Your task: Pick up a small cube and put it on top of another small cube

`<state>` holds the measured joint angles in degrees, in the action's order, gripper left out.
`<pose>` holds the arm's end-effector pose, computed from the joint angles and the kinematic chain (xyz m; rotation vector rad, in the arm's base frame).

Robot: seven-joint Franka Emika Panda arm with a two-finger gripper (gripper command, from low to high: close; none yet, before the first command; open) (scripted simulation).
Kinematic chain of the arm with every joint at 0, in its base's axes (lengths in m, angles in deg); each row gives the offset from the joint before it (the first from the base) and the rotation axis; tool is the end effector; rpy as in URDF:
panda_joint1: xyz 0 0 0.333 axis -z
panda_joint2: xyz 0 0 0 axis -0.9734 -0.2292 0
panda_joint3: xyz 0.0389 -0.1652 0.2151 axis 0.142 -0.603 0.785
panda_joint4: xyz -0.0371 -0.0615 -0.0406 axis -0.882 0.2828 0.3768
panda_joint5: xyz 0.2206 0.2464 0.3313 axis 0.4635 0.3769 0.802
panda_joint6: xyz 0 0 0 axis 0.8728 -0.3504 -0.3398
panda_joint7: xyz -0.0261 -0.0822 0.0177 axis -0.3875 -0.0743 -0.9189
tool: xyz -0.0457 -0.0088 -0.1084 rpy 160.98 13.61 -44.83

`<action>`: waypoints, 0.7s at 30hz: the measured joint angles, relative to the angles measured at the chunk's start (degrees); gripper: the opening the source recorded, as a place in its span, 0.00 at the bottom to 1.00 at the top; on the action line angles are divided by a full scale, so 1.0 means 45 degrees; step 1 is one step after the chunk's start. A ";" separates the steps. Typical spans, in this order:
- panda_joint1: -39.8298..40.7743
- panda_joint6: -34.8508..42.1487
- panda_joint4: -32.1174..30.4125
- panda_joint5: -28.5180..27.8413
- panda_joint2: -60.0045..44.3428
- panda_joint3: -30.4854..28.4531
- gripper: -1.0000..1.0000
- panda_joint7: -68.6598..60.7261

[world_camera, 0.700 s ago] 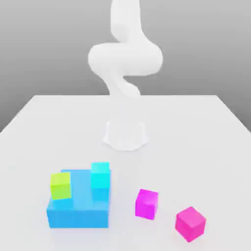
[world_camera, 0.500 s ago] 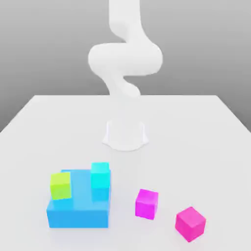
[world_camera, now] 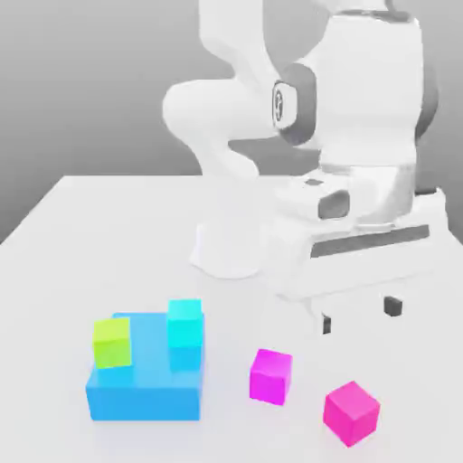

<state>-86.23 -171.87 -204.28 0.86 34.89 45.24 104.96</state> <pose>0.5044 0.1596 0.1622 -3.0635 0.4712 -0.1890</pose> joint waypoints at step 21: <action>-0.0541 -0.1483 -0.0287 -0.0533 -0.2833 -0.0033 0.00 -0.0044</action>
<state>-88.67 -178.54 -205.57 -1.54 22.15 45.09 104.77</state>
